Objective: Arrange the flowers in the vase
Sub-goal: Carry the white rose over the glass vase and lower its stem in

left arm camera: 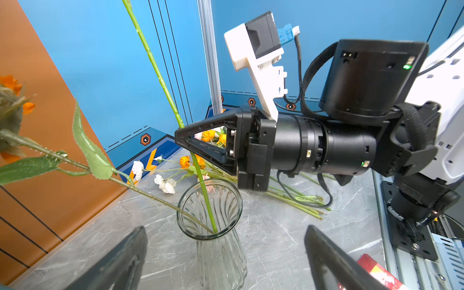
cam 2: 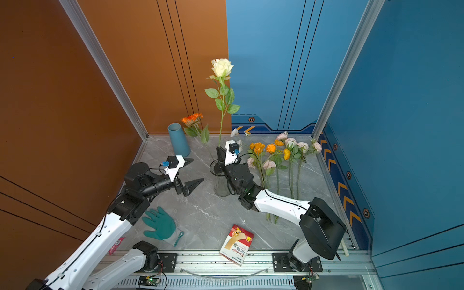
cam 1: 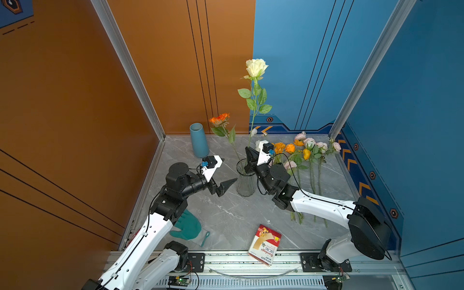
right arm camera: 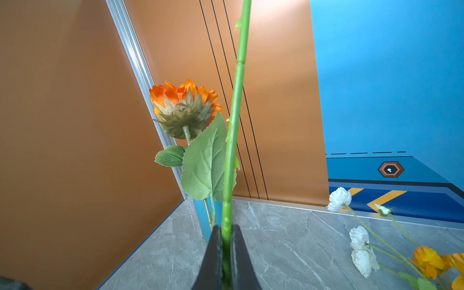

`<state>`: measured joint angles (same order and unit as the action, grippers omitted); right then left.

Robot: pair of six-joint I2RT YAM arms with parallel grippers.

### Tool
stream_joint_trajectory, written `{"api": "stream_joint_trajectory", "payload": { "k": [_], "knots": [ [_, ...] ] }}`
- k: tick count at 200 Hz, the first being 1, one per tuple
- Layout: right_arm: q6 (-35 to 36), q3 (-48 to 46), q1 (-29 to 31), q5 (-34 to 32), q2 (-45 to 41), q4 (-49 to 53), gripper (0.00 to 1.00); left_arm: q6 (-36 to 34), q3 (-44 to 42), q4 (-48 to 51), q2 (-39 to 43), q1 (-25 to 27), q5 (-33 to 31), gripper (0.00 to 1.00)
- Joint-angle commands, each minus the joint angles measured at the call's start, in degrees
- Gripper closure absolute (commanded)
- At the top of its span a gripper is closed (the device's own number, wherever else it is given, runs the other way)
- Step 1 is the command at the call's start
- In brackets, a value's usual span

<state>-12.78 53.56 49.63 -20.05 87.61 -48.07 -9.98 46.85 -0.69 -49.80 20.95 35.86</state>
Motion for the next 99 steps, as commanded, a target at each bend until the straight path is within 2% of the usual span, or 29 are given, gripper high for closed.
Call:
{"api": "stream_joint_trajectory", "payload": {
  "k": [1, 99],
  "knots": [
    [1.1, -1.3, 0.4, -1.6, 1.4, -2.2, 1.00, 0.7, -1.1, -1.8, 0.7, -0.6, 1.6, 0.02],
    [1.0, -5.1, 2.1, -2.6, 0.4, -0.5, 1.00, 1.2, -1.0, -1.9, 0.1, -0.7, 2.4, 0.02]
  ]
}}
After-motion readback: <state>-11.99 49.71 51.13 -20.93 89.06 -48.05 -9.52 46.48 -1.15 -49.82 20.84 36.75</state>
